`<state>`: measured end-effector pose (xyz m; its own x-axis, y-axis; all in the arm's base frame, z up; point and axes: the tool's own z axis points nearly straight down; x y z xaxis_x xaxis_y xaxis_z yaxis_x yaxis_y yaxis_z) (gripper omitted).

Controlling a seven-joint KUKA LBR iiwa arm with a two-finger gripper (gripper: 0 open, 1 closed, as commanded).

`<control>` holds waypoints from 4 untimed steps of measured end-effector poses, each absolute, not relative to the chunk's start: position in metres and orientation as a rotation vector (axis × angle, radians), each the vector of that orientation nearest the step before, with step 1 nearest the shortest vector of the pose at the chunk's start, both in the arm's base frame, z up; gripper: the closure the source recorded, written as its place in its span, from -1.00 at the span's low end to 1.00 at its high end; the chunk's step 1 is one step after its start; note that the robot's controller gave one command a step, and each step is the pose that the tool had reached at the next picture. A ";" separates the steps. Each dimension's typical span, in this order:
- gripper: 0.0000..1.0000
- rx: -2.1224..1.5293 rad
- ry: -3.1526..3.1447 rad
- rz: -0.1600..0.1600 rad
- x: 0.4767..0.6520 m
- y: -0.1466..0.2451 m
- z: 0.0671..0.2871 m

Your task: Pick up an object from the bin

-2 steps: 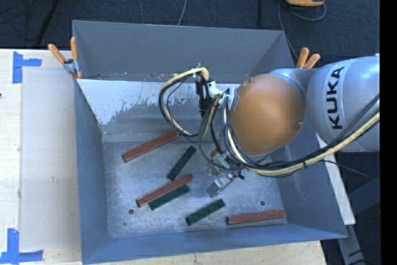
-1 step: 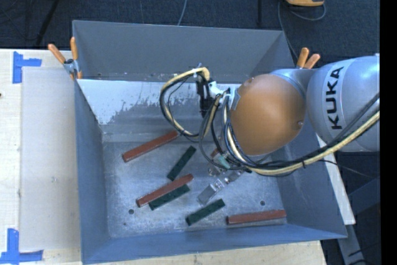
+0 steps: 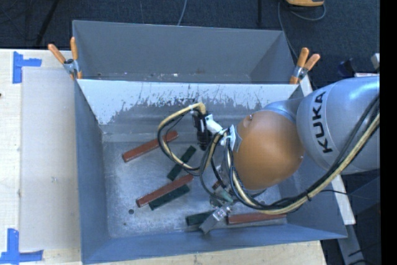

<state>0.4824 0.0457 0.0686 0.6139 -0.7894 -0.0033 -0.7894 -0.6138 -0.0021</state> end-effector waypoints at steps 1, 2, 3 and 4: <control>1.00 -2.820 1.387 0.008 0.482 0.045 0.069; 1.00 -2.807 1.400 0.005 0.475 0.133 0.116; 1.00 -2.821 1.381 0.005 0.485 0.157 0.128; 1.00 -2.814 1.390 0.001 0.479 0.170 0.170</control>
Offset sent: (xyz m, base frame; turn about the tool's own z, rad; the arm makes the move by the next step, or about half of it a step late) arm 0.0000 0.0000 0.0000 0.0000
